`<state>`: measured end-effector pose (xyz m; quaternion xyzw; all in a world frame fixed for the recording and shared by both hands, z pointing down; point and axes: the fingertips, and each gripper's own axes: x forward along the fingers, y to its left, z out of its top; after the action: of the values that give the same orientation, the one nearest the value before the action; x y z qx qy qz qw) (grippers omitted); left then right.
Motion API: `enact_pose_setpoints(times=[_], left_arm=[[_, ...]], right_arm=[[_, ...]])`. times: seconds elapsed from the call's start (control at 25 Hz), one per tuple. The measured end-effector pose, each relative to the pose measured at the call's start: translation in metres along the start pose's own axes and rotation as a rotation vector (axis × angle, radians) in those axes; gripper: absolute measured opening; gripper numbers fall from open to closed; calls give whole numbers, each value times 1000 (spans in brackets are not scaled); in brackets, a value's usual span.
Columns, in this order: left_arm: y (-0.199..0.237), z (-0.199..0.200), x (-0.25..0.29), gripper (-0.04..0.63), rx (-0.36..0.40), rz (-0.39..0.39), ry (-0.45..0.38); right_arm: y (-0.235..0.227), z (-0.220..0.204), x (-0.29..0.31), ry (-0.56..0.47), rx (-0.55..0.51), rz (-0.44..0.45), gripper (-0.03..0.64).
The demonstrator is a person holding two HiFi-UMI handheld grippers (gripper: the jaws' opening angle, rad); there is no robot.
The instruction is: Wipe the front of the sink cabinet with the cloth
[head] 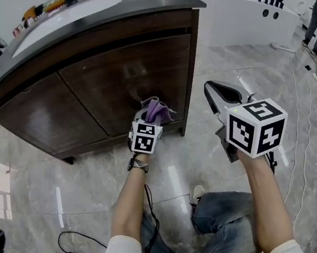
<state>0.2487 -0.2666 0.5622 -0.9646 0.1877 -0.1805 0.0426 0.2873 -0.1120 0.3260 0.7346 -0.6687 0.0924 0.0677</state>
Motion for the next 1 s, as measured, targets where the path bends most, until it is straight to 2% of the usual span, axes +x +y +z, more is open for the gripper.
enact_pose_setpoints(times=[0.28, 0.44, 0.64, 0.76, 1.0], left_arm=[[55, -38, -40, 49, -31, 101, 34], [72, -68, -46, 51, -92, 121, 63], [69, -78, -39, 49, -88, 148, 55], [55, -90, -23, 51, -67, 135, 93], [24, -90, 7, 51, -70, 108, 104]], right_arm=[[21, 0, 10, 8, -27, 45, 6], [19, -3, 12, 19, -39, 45, 6], [12, -4, 6, 18, -38, 33, 6], [6, -5, 2, 15, -31, 23, 6], [0, -1, -10, -5, -20, 3, 6]])
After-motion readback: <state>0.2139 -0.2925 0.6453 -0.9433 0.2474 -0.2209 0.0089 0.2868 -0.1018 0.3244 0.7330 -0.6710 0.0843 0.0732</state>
